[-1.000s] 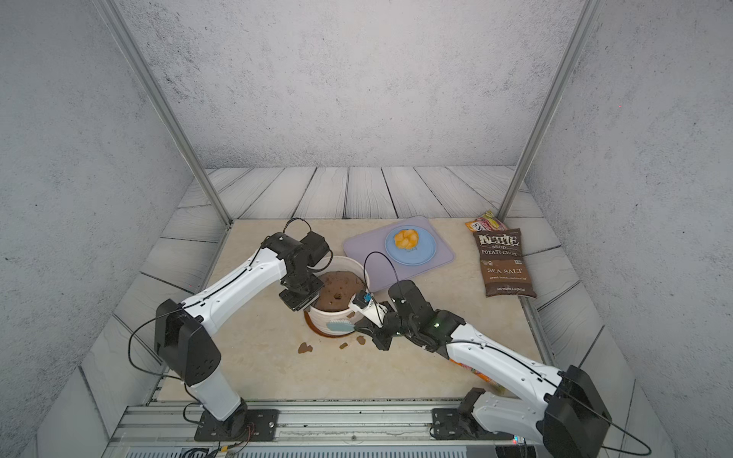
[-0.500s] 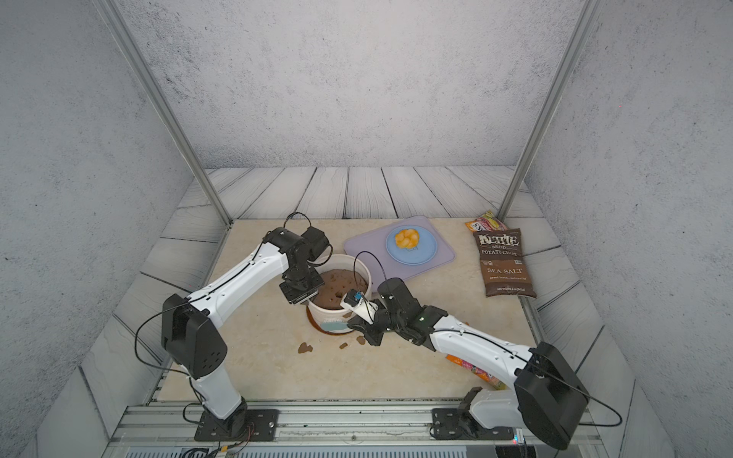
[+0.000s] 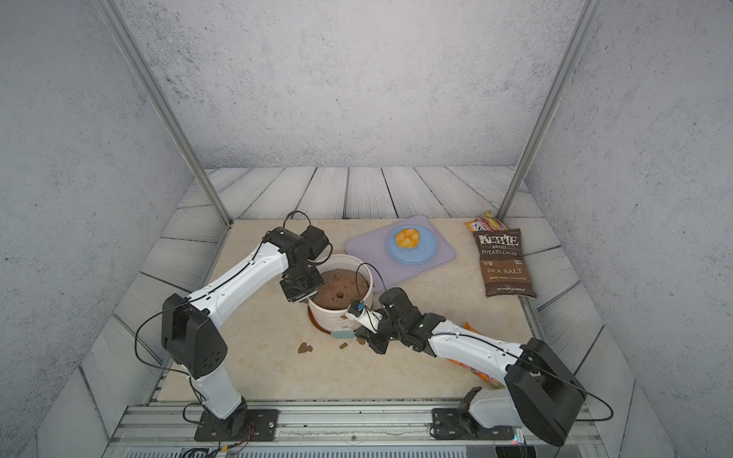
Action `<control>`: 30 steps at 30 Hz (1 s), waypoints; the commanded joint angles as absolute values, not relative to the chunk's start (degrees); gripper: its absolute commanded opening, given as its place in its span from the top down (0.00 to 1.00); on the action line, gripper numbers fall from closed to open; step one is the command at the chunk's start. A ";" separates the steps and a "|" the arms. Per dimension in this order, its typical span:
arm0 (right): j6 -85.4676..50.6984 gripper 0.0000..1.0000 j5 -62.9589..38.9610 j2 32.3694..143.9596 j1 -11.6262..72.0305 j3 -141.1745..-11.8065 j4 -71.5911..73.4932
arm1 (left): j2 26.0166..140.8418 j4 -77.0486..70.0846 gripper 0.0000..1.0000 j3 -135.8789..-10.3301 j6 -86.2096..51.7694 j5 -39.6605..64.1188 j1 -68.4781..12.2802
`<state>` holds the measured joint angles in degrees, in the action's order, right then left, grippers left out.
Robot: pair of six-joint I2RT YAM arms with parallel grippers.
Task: Scrub the dried mud off the ceramic pot
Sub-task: Rotate the pot on the tray.
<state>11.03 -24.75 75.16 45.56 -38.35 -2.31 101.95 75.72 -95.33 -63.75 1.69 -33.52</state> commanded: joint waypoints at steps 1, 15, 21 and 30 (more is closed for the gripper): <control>8.87 1.00 -25.72 73.54 45.57 -37.14 -1.50 | 105.78 73.53 0.91 -94.58 -58.00 -0.61 -33.40; 5.31 1.00 -31.85 62.14 48.00 -39.60 -8.50 | 107.41 73.38 0.92 -96.94 -53.09 -1.98 -32.75; 5.33 1.00 -30.64 60.98 47.89 -43.52 -10.40 | 107.40 72.29 0.93 -96.86 -51.34 -1.42 -32.35; 6.30 1.00 -32.70 64.33 46.90 -47.29 -10.32 | 106.79 71.76 0.93 -96.73 -48.32 -1.59 -31.65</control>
<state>5.72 -31.59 63.66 47.59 -45.65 -9.61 104.09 75.33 -98.00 -51.99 0.14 -32.18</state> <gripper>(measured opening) 0.066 0.145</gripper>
